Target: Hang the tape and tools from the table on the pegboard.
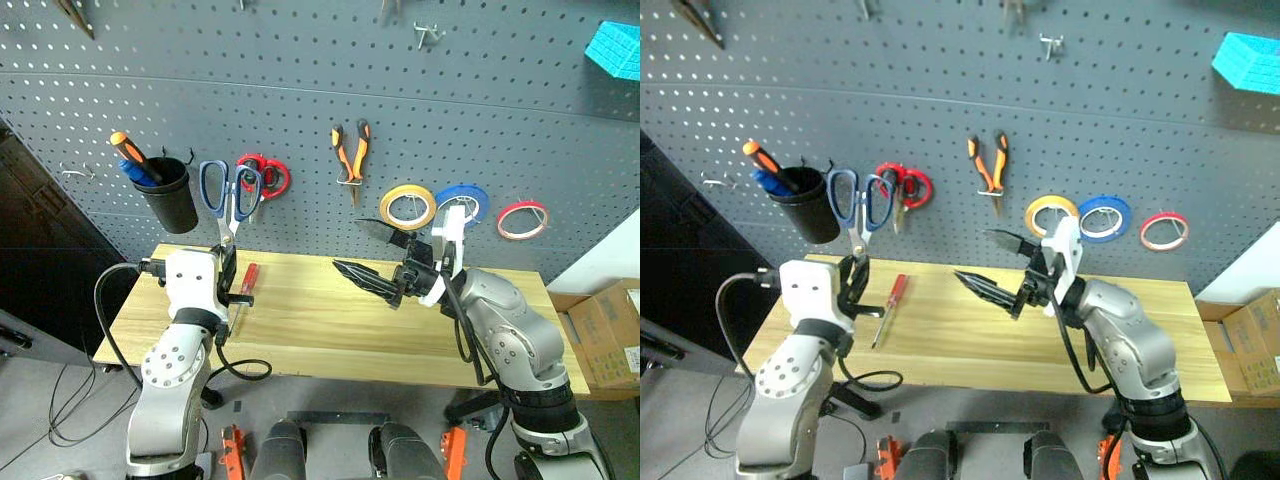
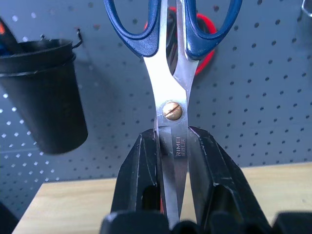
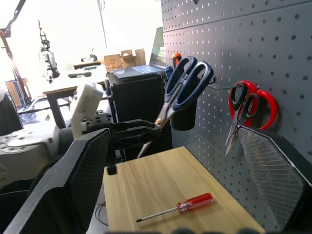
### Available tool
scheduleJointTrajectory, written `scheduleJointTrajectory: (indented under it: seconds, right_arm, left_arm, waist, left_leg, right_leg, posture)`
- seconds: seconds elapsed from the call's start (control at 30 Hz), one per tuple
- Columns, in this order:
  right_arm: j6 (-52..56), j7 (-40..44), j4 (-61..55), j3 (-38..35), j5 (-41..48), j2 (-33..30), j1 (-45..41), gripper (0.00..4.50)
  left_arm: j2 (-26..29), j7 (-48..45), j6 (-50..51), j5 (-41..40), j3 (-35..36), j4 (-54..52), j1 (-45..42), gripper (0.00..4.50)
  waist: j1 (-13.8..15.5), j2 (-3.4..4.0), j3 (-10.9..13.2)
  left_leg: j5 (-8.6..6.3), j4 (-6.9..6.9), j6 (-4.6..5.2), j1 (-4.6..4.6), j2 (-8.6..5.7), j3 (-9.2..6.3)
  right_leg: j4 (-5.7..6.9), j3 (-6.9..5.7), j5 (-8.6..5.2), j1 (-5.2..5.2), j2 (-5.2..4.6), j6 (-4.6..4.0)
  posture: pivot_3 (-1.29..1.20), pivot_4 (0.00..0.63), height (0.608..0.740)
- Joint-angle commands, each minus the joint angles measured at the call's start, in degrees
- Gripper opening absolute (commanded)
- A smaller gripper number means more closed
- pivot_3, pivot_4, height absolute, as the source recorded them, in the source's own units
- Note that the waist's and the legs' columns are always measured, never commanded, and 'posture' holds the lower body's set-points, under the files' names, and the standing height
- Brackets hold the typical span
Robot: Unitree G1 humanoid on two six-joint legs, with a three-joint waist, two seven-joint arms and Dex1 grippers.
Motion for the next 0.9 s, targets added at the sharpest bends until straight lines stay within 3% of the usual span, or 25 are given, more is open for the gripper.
scheduleJointTrajectory:
  seconds: [0.03, 0.57, 0.9]
  right_arm:
    - [-1.4, -0.3, -0.9, -0.7, 0.6, 0.2, -0.9, 4.5]
    - [-1.1, -3.5, -2.9, -1.3, 0.4, -1.0, 0.3, 4.5]
    - [-0.9, -4.5, -4.0, -1.3, 0.6, -1.7, 1.1, 4.5]
  left_arm:
    - [0.3, 0.2, -2.0, 0.1, 0.3, 0.9, -2.8, 0.47]
    - [3.1, -4.9, -1.4, -3.1, 0.0, 12.8, -11.5, 0.47]
    - [2.3, -5.7, -1.5, -3.6, -0.8, 12.3, -10.9, 0.47]
  waist:
    - [0.0, 0.01, -0.1]
    - [-0.2, 0.08, -0.8]
    - [-0.4, 0.08, -1.1]
  left_leg:
    - [0.0, 0.0, 0.0, 0.0, 0.0, -0.01]
    - [0.04, 0.08, 0.04, 0.22, 0.0, 0.01]
    - [0.04, 0.09, 0.05, 0.55, 0.0, 0.05]
  right_leg:
    - [0.03, 0.0, 0.0, 0.0, 0.01, 0.0]
    - [0.18, 0.09, 0.04, 0.16, 0.07, 0.05]
    - [0.16, 0.16, 0.03, 0.46, 0.08, 0.04]
  posture:
    - [0.16, 0.055, 0.74]
    - [0.1, 0.054, 0.74]
    - [0.09, 0.055, 0.74]
